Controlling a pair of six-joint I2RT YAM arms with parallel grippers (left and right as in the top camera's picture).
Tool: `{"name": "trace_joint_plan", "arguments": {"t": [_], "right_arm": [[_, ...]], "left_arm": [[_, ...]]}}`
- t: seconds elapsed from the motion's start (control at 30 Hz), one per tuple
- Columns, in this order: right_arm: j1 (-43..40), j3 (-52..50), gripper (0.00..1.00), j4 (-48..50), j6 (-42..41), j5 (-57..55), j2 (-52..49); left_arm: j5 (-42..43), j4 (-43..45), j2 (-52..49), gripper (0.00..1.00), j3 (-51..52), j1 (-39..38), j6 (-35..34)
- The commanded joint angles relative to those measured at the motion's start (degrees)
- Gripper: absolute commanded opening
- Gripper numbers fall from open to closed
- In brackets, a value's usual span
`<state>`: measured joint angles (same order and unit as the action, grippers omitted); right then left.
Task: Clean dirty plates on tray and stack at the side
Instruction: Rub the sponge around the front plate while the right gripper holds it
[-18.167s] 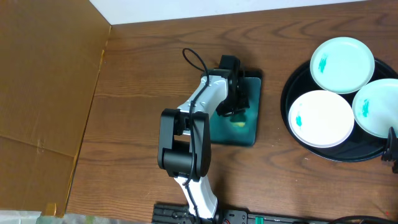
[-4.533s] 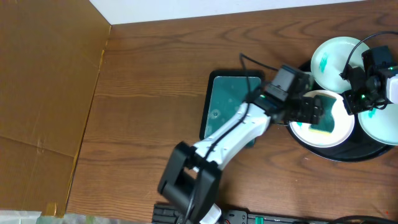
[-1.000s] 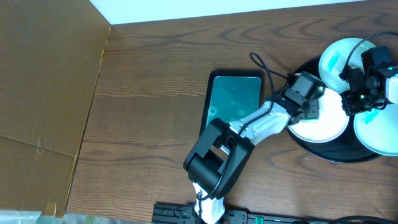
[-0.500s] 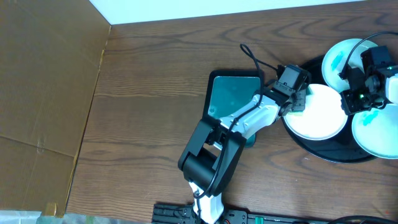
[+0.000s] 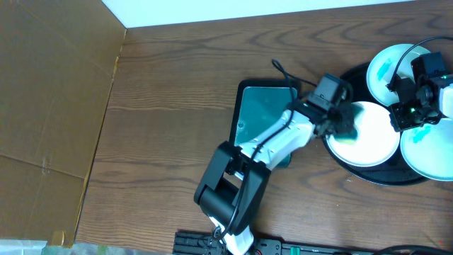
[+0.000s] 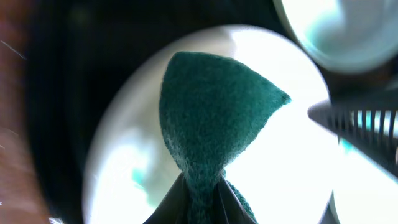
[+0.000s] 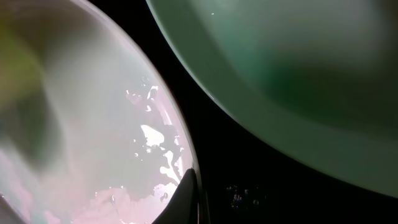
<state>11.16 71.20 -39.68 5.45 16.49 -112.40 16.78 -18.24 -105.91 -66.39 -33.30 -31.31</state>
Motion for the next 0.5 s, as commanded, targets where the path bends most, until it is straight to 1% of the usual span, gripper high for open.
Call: {"name": "trace_joint_plan", "arguments": {"t": [0.0,0.13,0.2,0.23,0.3,0.4,0.47], "right_arm": [[-1.01,0.04,0.01,0.15,0.61,-1.62,-1.03],[-1.01,0.04,0.01,0.26,0.59,-1.62,-1.03],[-1.01,0.04,0.01,0.24,0.61,-1.62,-1.03],[-1.01,0.04,0.01,0.22,0.61,-1.62,-1.03],[-0.98,0.04,0.01,0.11,0.61,-1.62,-1.03],[-1.01,0.04,0.01,0.00,0.61,-1.62,-1.03],[-1.01,0.04,0.01,-0.02,0.61,-1.62,-1.03]], "left_arm": [[3.91,-0.79,0.24,0.07,2.91,-1.92,-1.14],[2.69,-0.55,0.22,0.07,5.40,-2.51,-0.83],[0.63,-0.61,0.22,0.07,6.40,-2.47,0.07],[-1.79,-0.81,0.22,0.07,6.82,-2.47,0.94],[-9.46,-1.57,0.22,0.07,7.26,-2.47,1.25],[-22.67,-2.27,0.24,0.07,7.26,-2.45,1.25],[-27.69,-1.86,0.33,0.07,7.04,-2.23,1.25]]}}
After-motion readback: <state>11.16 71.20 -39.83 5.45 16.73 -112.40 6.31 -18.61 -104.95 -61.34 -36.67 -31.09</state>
